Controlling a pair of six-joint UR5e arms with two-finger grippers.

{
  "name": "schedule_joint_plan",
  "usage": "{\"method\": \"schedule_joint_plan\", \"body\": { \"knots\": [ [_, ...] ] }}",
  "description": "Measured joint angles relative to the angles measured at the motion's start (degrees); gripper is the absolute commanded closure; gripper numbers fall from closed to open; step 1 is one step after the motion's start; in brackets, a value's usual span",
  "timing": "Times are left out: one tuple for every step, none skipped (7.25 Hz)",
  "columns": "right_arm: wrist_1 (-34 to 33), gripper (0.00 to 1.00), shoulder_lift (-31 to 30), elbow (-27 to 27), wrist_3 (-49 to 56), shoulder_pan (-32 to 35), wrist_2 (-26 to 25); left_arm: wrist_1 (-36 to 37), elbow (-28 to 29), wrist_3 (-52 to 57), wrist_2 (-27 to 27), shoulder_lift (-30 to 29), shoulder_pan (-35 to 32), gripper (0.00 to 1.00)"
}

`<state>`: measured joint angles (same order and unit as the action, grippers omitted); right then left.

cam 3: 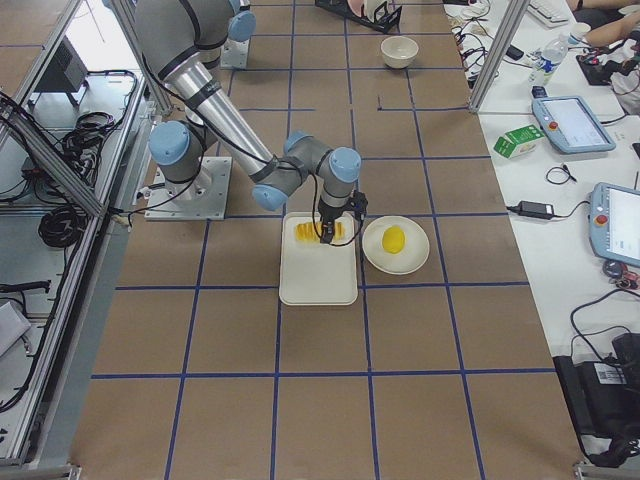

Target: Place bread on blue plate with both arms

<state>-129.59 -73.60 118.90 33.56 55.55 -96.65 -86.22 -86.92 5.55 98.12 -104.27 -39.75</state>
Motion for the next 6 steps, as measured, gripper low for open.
{"method": "schedule_joint_plan", "body": {
  "knots": [
    [0.1,1.00,-0.3,-0.2,0.0,0.0,0.0,-7.4,-0.1,1.3,0.5,2.1,-0.2,1.00],
    [0.6,1.00,-1.0,-0.6,0.0,0.0,0.1,-14.5,-0.6,3.0,-0.1,4.0,-0.6,1.00],
    [2.3,1.00,-2.0,-1.8,0.0,0.0,0.1,-19.6,-1.0,6.0,-3.1,5.4,-1.7,1.00],
    [6.4,1.00,-3.0,-4.7,-0.2,0.1,0.2,-22.1,-1.8,9.8,-8.1,6.2,-4.0,1.00],
    [11.9,1.00,-3.5,-9.2,-0.5,0.3,0.3,-22.9,-2.9,12.5,-13.6,6.9,-7.3,1.00],
    [17.5,1.00,-3.7,-14.4,-0.8,0.6,0.6,-21.8,-4.4,13.7,-18.9,7.5,-11.8,1.00]
  ]
}}
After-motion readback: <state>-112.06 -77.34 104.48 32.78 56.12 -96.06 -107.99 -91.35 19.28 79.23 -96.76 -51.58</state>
